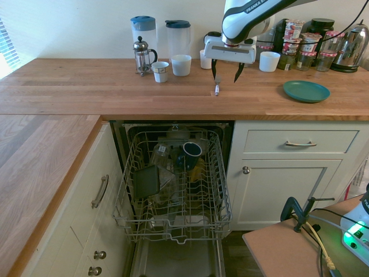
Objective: Put the fork in the dishwasher
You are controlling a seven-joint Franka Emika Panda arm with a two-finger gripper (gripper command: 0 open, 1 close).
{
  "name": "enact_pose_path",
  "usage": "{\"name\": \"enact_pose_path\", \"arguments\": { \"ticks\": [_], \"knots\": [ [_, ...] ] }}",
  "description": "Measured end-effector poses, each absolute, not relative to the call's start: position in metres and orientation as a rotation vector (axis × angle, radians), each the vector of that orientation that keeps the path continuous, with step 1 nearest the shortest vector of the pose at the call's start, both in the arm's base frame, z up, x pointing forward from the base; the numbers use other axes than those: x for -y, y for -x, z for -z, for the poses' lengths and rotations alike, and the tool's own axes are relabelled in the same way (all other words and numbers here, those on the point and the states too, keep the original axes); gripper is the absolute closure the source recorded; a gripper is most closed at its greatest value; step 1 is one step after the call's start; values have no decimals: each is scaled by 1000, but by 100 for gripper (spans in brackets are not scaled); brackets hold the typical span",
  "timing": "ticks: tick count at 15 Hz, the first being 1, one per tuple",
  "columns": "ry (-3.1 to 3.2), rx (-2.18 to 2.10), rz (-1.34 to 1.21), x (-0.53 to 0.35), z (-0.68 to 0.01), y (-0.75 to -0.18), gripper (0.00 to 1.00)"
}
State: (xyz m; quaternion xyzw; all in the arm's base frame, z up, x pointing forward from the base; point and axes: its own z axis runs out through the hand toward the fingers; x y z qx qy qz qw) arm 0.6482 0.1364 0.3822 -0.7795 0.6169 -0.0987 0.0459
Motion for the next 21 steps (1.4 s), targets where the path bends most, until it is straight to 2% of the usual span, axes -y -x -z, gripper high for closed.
{"name": "enact_pose_path", "arguments": {
  "ticks": [5, 13, 14, 21],
  "knots": [
    [2382, -1919, 296, -138, -360, -690, 0],
    [2408, -1958, 272, -147, -341, -710, 0],
    [2406, -1962, 274, -146, -338, -713, 100],
    [2387, -1975, 262, -144, -338, -715, 100]
  ]
}}
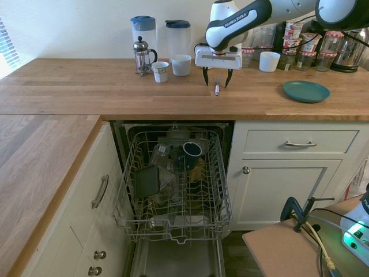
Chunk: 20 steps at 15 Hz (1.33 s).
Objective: Put the fork in the dishwasher
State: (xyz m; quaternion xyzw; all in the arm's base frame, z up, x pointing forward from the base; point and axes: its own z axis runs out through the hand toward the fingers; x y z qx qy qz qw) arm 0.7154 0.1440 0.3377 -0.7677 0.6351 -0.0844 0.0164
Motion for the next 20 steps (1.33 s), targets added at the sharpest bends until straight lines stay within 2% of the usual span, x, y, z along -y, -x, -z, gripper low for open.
{"name": "enact_pose_path", "arguments": {
  "ticks": [20],
  "knots": [
    [2366, -1973, 209, -139, -340, -718, 100]
  ]
}}
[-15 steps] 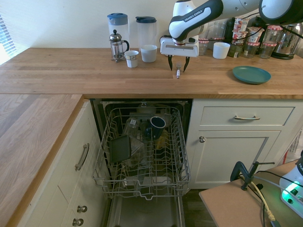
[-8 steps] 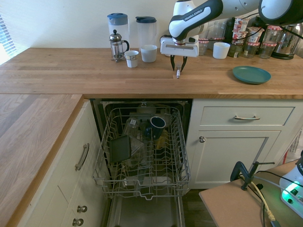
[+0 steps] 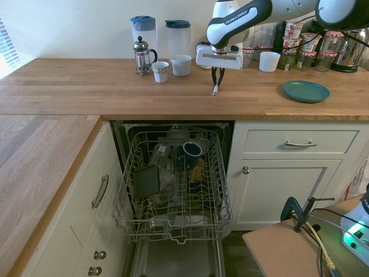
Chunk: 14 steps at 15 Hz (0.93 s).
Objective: Put the fork in the dishwasher
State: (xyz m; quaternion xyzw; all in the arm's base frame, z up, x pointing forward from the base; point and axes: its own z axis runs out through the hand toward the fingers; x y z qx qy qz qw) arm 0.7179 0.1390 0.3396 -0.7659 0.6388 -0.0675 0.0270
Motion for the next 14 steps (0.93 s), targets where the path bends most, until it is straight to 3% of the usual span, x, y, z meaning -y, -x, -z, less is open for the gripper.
{"name": "enact_pose_path", "arguments": {
  "ticks": [7, 14],
  "knots": [
    [2359, -1891, 244, -162, -382, -686, 100],
    [2394, -1758, 236, -237, -435, -559, 100]
  ]
}}
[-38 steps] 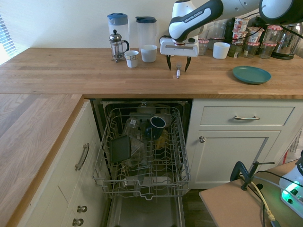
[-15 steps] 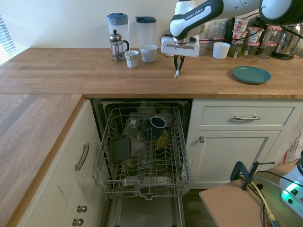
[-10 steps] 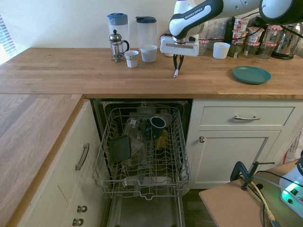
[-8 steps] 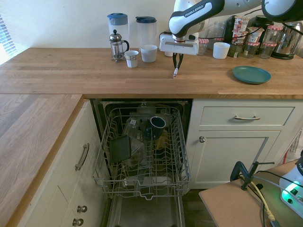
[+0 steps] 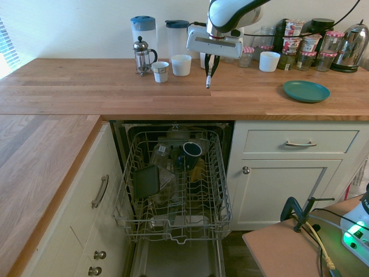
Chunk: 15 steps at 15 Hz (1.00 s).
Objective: Put the fork in the dishwasher
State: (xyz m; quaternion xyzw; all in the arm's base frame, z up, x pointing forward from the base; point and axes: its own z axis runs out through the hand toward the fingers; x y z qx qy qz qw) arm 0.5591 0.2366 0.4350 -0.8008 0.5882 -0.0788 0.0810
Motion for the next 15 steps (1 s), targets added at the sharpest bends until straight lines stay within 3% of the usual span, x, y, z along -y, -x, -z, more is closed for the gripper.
{"name": "enact_pose_path", "arguments": {
  "ticks": [7, 15],
  "knots": [
    [2466, -1684, 252, -290, -417, -416, 100],
    [2502, -1638, 241, -319, -392, -396, 100]
  ]
}}
